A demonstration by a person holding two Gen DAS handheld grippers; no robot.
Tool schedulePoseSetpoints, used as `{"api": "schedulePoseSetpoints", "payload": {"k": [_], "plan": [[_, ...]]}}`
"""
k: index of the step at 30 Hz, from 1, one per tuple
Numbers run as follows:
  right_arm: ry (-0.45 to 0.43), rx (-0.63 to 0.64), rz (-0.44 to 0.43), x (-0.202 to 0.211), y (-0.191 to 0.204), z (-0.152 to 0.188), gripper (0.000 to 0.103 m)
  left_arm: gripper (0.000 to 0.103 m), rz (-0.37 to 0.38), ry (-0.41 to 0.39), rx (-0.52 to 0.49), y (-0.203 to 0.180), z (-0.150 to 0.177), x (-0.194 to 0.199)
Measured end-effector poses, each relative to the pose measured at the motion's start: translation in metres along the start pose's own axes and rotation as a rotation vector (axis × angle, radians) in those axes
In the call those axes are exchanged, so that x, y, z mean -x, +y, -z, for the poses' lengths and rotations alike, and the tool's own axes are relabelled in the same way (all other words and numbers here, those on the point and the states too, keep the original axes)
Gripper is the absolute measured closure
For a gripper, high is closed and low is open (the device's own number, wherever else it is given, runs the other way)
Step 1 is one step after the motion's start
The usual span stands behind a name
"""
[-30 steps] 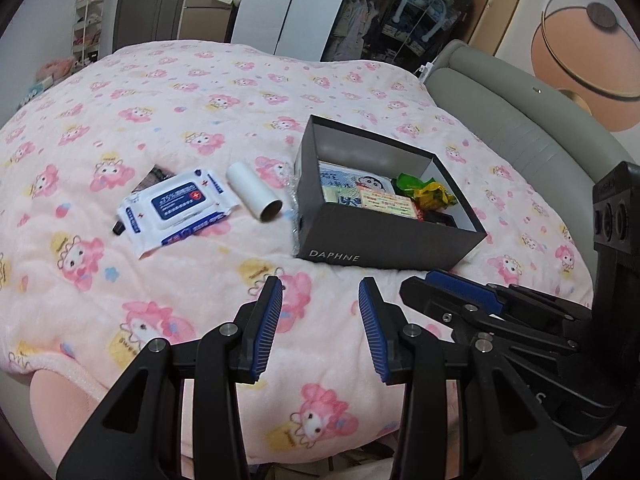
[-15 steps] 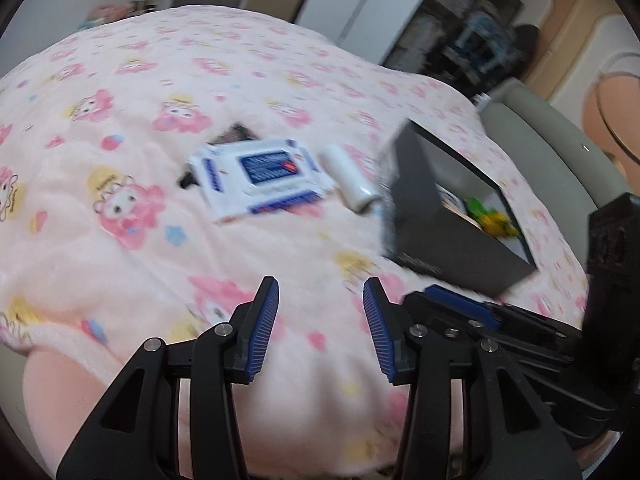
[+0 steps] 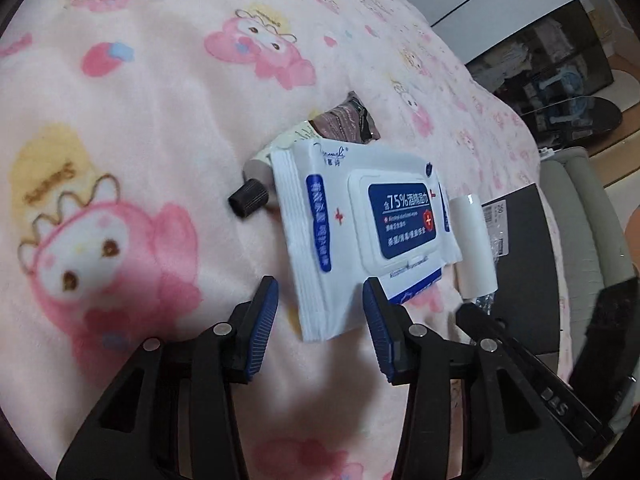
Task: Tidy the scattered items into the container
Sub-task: 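Move the right tool to the blue-and-white alcohol wipes pack, then grasp the alcohol wipes pack by its edge with the right gripper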
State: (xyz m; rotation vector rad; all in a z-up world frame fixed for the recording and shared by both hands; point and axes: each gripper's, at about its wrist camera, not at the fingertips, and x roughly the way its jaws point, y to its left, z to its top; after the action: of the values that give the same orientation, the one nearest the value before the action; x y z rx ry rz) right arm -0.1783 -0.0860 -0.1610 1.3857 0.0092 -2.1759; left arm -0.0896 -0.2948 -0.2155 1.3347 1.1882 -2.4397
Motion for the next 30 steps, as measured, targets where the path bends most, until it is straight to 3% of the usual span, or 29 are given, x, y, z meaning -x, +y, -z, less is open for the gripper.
{"api": "schedulePoseSetpoints", "payload": {"k": [3,9,12,16,19,22,24,27,30], "plan": [[-0.005,-0.035,-0.031,-0.013,-0.007,-0.01,0.081,0.063,0.01,-0.023,0.01,0.003,-0.004,0.002],[0.0,-0.079,-0.013,-0.038,-0.02,-0.029,0.057,0.071,-0.021,-0.054,-0.002,0.002,-0.008,0.001],[0.011,-0.109,-0.045,-0.053,-0.028,-0.034,0.054,0.071,-0.027,-0.053,0.0,0.003,-0.011,-0.001],[-0.004,-0.131,-0.124,-0.054,-0.03,-0.037,0.057,0.07,-0.016,-0.051,0.016,0.007,-0.013,-0.003],[-0.001,-0.124,-0.135,-0.052,-0.026,-0.037,0.059,0.074,-0.014,-0.059,0.012,0.007,-0.013,0.0],[0.001,-0.139,-0.146,-0.045,-0.028,-0.035,0.074,0.078,0.02,-0.121,0.048,0.013,-0.015,0.015],[0.017,-0.155,-0.175,-0.035,-0.026,-0.033,0.075,0.079,0.036,-0.17,0.079,0.019,-0.016,0.027],[0.029,-0.09,-0.215,-0.012,-0.007,-0.024,0.075,0.078,-0.011,-0.225,0.125,0.03,-0.018,0.04],[0.088,0.023,-0.259,0.007,0.021,-0.007,0.075,0.068,-0.095,-0.252,0.157,0.038,-0.019,0.047]]}}
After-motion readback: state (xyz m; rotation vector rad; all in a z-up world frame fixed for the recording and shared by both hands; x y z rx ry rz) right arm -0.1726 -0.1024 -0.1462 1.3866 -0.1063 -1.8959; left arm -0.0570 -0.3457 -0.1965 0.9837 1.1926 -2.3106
